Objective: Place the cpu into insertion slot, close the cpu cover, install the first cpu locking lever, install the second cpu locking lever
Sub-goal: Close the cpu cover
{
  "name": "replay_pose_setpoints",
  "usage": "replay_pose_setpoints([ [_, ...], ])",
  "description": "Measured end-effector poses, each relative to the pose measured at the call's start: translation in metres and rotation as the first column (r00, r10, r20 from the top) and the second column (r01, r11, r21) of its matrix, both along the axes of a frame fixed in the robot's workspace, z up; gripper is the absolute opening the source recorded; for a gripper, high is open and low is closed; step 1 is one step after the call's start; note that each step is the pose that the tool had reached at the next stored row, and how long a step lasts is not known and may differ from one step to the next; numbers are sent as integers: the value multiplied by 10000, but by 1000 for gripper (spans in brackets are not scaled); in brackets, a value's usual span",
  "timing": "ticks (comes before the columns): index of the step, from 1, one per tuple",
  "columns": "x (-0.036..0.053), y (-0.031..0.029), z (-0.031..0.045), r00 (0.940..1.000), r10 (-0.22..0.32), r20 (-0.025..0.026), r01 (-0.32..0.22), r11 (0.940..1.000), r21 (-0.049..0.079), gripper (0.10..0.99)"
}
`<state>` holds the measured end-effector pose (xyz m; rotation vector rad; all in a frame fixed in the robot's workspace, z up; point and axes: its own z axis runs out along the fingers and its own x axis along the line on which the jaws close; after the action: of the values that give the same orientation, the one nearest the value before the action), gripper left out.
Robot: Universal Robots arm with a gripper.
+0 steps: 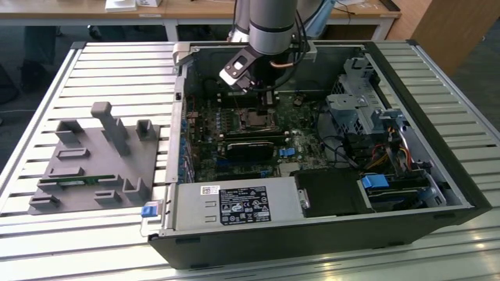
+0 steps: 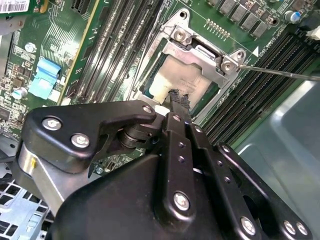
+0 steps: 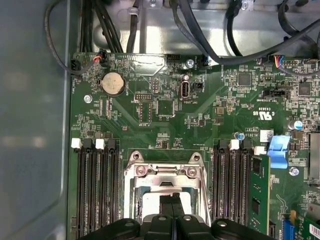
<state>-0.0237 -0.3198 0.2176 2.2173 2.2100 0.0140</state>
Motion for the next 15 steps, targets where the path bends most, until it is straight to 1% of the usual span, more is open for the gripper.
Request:
replay_pose_setpoints([
  [5, -23, 0, -25, 10000, 0, -6, 0, 10000, -2, 106],
  [9, -101, 0, -31, 10000, 0, -5, 0, 10000, 0, 106],
  [15, -169, 0, -48, 10000, 0, -6, 0, 10000, -1, 106],
])
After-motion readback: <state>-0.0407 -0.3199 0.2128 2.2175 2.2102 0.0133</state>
